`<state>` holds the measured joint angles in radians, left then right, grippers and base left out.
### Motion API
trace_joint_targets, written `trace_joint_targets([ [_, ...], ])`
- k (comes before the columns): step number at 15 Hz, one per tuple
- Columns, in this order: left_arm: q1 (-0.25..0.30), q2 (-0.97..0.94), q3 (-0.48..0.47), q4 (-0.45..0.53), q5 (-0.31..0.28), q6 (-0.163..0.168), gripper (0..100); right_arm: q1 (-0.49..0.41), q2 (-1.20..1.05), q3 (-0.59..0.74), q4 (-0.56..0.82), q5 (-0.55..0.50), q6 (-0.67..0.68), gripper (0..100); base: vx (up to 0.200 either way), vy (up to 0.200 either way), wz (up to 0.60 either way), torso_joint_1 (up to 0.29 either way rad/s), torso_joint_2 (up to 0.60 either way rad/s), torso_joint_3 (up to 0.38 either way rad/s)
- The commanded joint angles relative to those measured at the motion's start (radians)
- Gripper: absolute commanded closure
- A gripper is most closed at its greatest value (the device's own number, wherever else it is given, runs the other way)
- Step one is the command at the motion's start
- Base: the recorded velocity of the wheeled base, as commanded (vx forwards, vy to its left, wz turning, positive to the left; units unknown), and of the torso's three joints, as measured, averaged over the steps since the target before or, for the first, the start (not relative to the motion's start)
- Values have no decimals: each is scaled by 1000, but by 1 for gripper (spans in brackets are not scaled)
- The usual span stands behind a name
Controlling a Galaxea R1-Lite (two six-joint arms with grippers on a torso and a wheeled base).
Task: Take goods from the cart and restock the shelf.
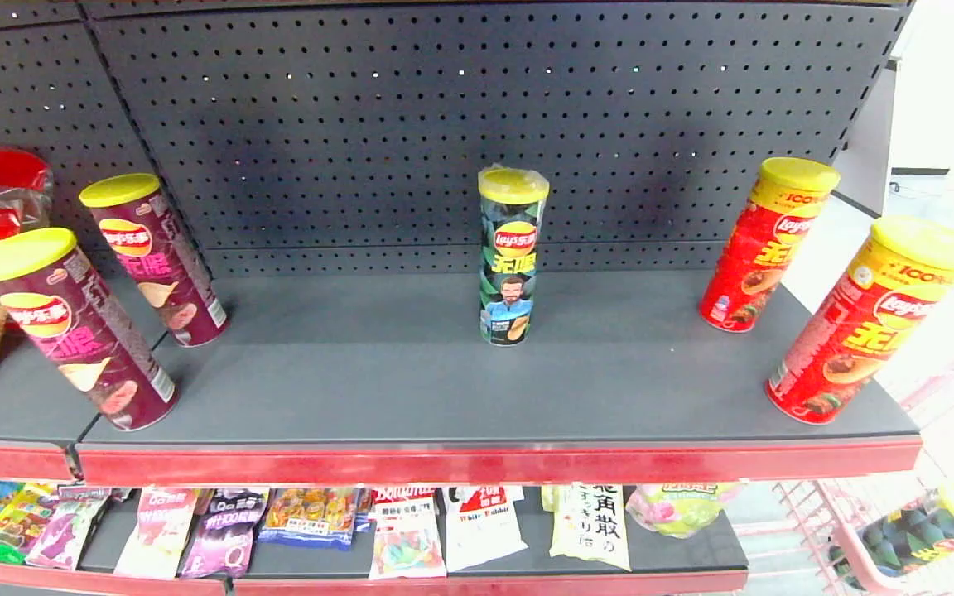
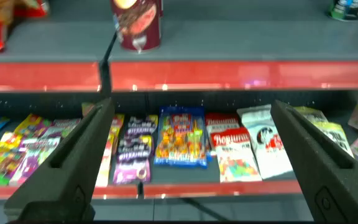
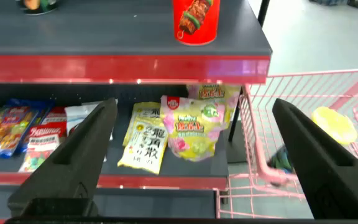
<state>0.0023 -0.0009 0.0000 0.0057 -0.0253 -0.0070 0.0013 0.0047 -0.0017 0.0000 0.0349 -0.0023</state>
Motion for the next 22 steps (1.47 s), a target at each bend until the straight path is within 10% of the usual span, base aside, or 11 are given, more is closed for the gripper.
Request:
trace_joint_targets([
  [1, 1, 1, 0, 0, -1, 1, 0, 0, -3, 0, 0, 0, -1, 0, -200, 0, 0, -7, 2, 2],
  [22, 1, 1, 0, 0, -1, 1, 0, 0, -3, 2, 0, 2, -2, 0, 0, -162, 0, 5, 3, 2],
])
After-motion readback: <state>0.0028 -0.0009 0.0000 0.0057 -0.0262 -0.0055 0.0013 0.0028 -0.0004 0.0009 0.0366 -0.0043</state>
